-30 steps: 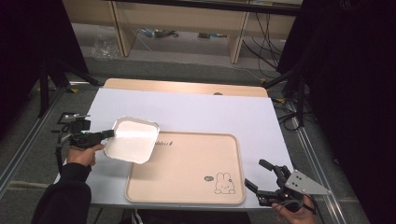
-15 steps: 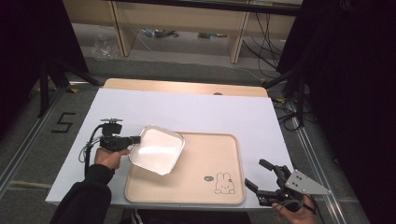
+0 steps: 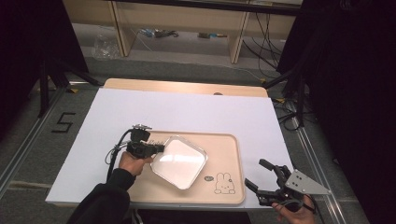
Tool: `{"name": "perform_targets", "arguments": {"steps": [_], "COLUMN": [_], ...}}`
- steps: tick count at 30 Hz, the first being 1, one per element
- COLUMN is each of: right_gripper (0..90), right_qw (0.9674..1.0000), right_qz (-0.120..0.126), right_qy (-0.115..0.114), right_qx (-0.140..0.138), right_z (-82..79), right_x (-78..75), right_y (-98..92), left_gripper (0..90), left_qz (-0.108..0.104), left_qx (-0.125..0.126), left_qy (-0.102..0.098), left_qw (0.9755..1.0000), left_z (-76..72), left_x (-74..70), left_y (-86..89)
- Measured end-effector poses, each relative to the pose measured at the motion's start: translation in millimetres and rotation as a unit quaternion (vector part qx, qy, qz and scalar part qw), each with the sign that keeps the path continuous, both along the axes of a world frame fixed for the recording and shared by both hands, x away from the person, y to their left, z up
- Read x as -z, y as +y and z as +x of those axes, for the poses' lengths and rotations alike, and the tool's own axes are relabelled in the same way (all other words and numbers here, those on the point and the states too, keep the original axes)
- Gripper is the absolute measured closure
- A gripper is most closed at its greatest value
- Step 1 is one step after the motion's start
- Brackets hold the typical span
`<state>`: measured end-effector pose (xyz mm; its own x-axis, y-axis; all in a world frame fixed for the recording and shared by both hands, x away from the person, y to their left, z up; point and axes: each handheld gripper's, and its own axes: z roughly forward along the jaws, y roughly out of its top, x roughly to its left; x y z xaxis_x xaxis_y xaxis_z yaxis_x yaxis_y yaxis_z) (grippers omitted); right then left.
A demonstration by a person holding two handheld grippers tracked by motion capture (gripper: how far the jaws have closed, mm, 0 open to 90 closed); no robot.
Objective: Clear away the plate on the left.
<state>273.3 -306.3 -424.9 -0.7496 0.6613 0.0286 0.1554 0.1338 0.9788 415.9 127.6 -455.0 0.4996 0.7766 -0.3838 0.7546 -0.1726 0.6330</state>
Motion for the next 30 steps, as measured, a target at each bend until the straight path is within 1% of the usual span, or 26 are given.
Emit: {"name": "perform_targets", "arguments": {"steps": [1,2,3,4,8,9,11,13,14,15,16,17,18,19,20,21,22,23,25,26,28,29,30], "right_gripper": [18.4,18.4,18.4,18.4,18.4,18.4,18.4,18.4,18.4,18.4,18.4,18.4,18.4,18.4,18.4,18.4,18.4,18.4,18.4,18.5,18.4,18.5,18.5], "right_qw": [0.9998,1.0,1.0,0.9999,1.0,0.9999,0.9999,0.9999,0.9999,0.9999,0.9996,0.9995,0.9998,0.9997,0.9995,0.9995,0.9995,0.9995,0.9995,0.9998,0.9998,0.9997,0.9998], "right_qz": [-0.01,-0.002,0.0,-0.004,-0.006,-0.01,-0.011,-0.01,-0.011,-0.011,-0.015,-0.015,-0.012,-0.014,-0.007,-0.007,-0.007,-0.006,-0.004,-0.002,-0.004,0.003,0.001], "right_qy": [-0.017,-0.002,-0.006,-0.009,-0.004,-0.009,-0.012,-0.013,-0.013,-0.013,-0.021,-0.025,-0.012,-0.017,-0.028,-0.028,-0.029,-0.029,-0.03,-0.02,-0.019,-0.022,-0.021], "right_qx": [0.002,0.0,-0.002,-0.005,-0.004,0.004,0.003,0.003,0.003,0.003,0.006,0.008,0.003,0.005,0.009,0.008,0.007,0.009,0.009,0.002,0.006,0.002,0.006], "right_z": [1.6,0.2,0.9,1.4,0.4,0.2,0.5,0.7,0.7,0.5,1.1,1.5,0.4,0.7,1.7,1.5,1.5,1.5,1.3,0.4,0.2,1.2,0.7], "right_x": [-0.2,0.2,0.3,-0.1,-0.7,-0.9,-0.6,-0.8,-0.7,-0.7,-1.1,-1.2,-1.1,-1.1,-0.5,-0.7,-0.8,-0.7,-0.8,-0.9,-0.9,-0.2,-0.5], "right_y": [-1.5,0.0,0.2,-0.3,-0.9,-1.6,-1.7,-1.7,-1.7,-1.7,-2.6,-2.8,-2.2,-2.5,-1.8,-1.9,-1.9,-1.8,-1.9,-1.8,-2.1,-1.3,-1.5], "left_gripper": [88.5,88.4,88.4,88.4,88.5,88.4,88.4,88.4,88.4,88.4,88.3,88.3,88.3,88.3,88.3,88.2,88.1,88.0,87.6,87.2,86.3,85.8,85.0], "left_qz": [-0.001,0.001,0.006,0.008,0.004,0.003,0.004,0.004,0.011,0.012,0.012,0.01,0.009,0.011,0.013,0.018,0.016,0.017,0.02,0.019,0.028,0.03,0.03], "left_qx": [0.007,0.008,0.015,0.015,0.018,0.016,0.019,0.012,0.02,0.018,0.019,0.02,0.018,0.026,0.025,0.031,0.033,0.037,0.038,0.035,0.038,0.038,0.038], "left_qy": [0.003,0.002,0.002,0.001,0.0,-0.003,0.0,-0.006,-0.008,-0.006,-0.003,-0.001,-0.001,0.001,0.001,0.0,0.005,0.01,0.008,0.012,0.01,0.012,0.014], "left_qw": [1.0,1.0,0.9999,0.9999,0.9998,0.9999,0.9998,0.9999,0.9997,0.9997,0.9997,0.9998,0.9998,0.9996,0.9996,0.9993,0.9993,0.9991,0.999,0.9991,0.9989,0.9988,0.9987], "left_z": [-0.6,-1.5,-2.2,-3.0,-4.3,-4.5,-4.3,-5.3,-5.6,-6.1,-6.2,-7.0,-8.1,-8.7,-10.2,-11.9,-13.3,-14.1,-16.9,-18.2,-22.1,-24.4,-26.9], "left_x": [0.7,1.4,1.3,1.4,2.9,3.9,4.6,7.1,8.4,10.1,11.6,12.5,13.2,14.0,15.1,15.9,17.5,18.0,19.3,19.7,19.7,19.5,19.7], "left_y": [-3.2,-7.5,-10.4,-13.4,-21.1,-23.0,-24.7,-28.2,-28.8,-30.6,-31.8,-32.6,-33.9,-34.5,-37.0,-38.2,-40.3,-41.0,-41.2,-40.5,-36.5,-33.7,-31.5]}}
